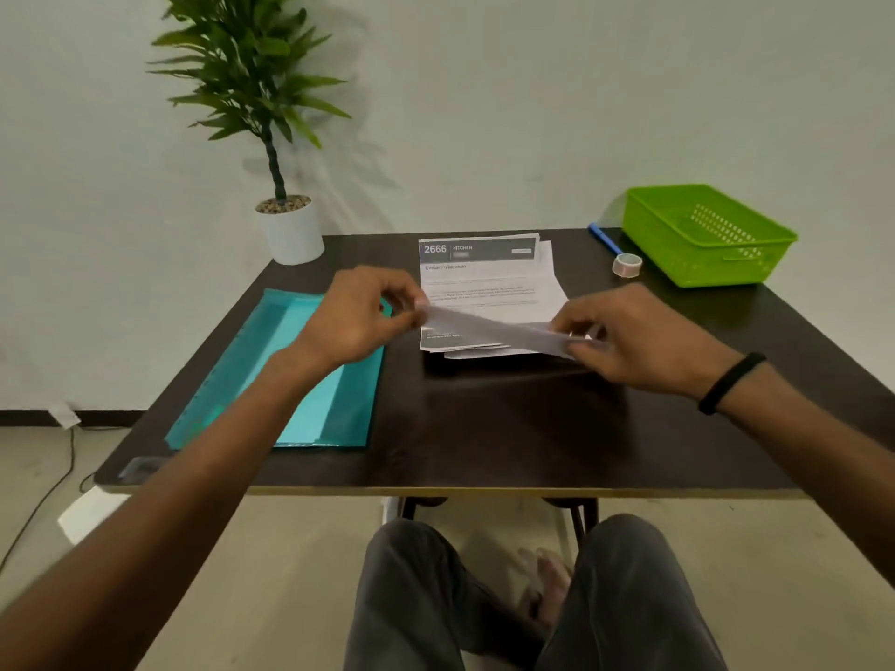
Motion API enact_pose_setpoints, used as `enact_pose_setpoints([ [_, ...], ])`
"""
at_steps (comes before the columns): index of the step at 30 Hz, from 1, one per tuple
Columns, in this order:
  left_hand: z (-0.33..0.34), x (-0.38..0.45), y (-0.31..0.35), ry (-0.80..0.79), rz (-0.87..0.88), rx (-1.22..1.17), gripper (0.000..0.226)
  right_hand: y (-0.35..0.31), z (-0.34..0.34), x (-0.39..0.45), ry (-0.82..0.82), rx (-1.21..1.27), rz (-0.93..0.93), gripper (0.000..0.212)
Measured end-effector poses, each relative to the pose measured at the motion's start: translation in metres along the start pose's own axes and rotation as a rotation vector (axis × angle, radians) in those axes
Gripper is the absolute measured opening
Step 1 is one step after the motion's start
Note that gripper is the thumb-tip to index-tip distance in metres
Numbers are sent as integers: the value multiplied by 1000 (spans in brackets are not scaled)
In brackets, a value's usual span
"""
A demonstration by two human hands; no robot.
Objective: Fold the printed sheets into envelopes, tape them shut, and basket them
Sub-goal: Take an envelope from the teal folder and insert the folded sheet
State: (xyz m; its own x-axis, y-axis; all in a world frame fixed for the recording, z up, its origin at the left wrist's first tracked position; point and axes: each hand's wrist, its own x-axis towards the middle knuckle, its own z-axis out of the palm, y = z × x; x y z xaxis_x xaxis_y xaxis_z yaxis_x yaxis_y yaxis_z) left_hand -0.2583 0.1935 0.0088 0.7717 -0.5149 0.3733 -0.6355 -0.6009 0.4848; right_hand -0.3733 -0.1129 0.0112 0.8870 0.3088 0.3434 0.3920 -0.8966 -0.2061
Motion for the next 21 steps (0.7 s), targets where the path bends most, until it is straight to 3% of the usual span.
enact_pose_setpoints([
  [10,33,-55,0,-178,-52,115,23,-13,44,-52,-154,-94,-5,22],
  [15,51,-73,23,-98,-97,114,31,-17,53,-64,-176,-72,29,28],
  [21,109,-77,57,-124,-27,58,40,-28,62,-62,-239,-44,176,64],
])
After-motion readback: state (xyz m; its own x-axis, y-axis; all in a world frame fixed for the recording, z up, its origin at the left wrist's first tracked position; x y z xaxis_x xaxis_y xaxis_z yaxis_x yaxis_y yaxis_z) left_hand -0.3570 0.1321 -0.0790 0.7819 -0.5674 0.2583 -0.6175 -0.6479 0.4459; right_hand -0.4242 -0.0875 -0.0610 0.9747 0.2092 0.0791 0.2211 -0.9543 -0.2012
